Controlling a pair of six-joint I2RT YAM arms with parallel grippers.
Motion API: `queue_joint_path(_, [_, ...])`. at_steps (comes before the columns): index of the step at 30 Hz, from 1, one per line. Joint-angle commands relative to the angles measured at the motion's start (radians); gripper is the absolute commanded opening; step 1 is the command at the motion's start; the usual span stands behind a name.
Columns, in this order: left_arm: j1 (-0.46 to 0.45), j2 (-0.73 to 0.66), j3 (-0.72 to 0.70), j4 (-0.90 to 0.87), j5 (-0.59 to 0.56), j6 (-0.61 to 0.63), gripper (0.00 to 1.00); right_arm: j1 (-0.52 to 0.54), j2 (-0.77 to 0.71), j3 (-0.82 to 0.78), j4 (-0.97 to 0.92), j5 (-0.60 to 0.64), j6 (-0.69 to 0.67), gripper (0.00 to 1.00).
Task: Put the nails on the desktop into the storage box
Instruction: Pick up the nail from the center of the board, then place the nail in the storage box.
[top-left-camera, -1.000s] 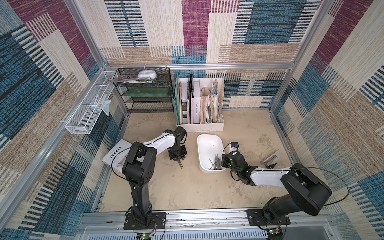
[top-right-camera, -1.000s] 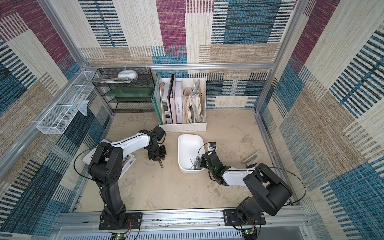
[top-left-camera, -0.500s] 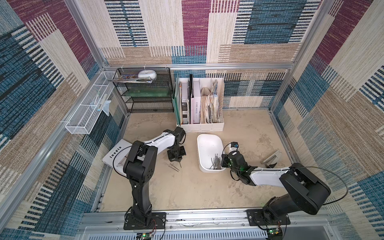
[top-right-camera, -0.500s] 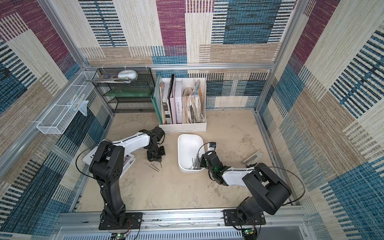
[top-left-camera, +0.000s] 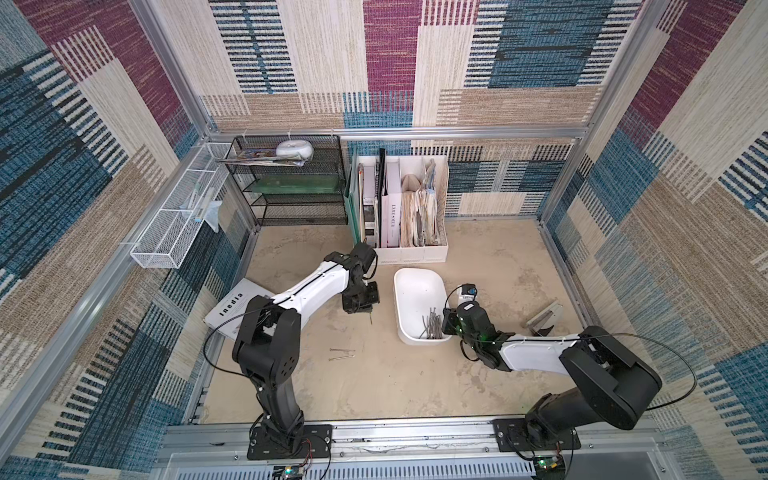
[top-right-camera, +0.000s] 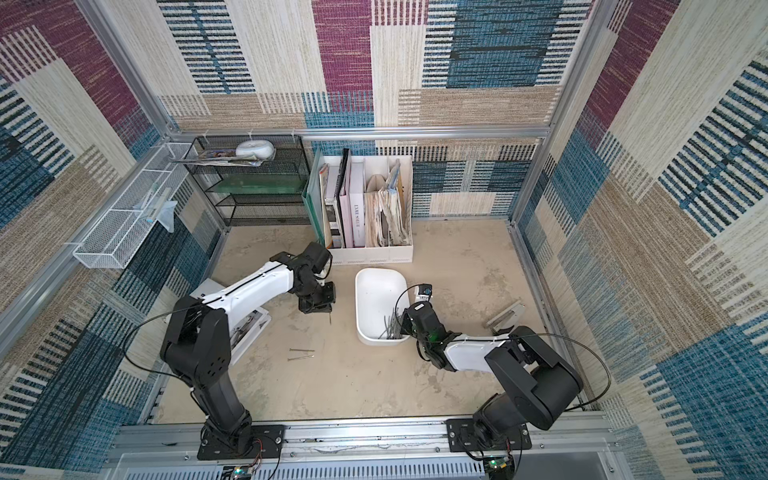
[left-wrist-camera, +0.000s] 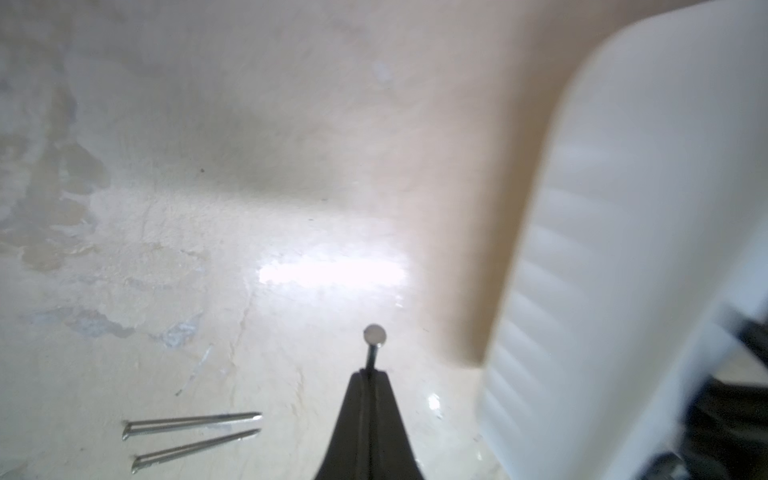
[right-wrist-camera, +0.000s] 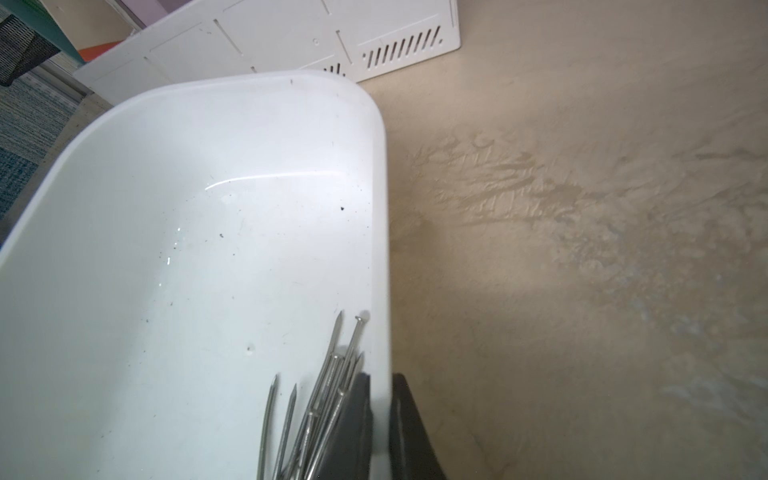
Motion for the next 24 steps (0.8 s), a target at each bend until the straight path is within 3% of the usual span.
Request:
queue_joint_path(1, [-0.047,-0.067,0.083,-0.102,0.024,0.047,0.00,0.002,-0.001,0.004,-0.058,-0.006,0.001,0.00])
queue_joint_path(5, [-0.155,-0.040,0.258,-0.180,0.053,0.081,0.00,0.000,-0.004,0.004,-0.066,-0.001,0.002,0.00])
queue_joint_path(11, [-0.292,0.177,0.469,-0.236,0.104,0.113,0.00,0.002,-0.012,0.007,-0.076,0.000,0.000,0.00])
queue_joint_path(14, [-0.308,0.286,0.500,-0.243,0.093,0.117,0.00,0.002,-0.017,0.009,-0.078,0.000,-0.003,0.00])
queue_joint_path(15, [-0.309,0.320,0.512,-0.243,0.105,0.122,0.02,0.003,-0.017,0.009,-0.078,-0.001,-0.006,0.00])
queue_joint_path(17, [-0.312,0.350,0.528,-0.243,0.115,0.118,0.23,0.003,-0.016,0.010,-0.082,-0.003,-0.007,0.00])
queue_joint_path(19, [-0.319,0.322,0.528,-0.242,0.108,0.106,0.28,0.003,-0.018,0.013,-0.086,-0.003,-0.008,0.00])
queue_joint_path(24, [-0.319,0.078,0.437,-0.232,0.007,0.070,0.35,0.002,-0.017,0.014,-0.085,-0.001,-0.011,0.00])
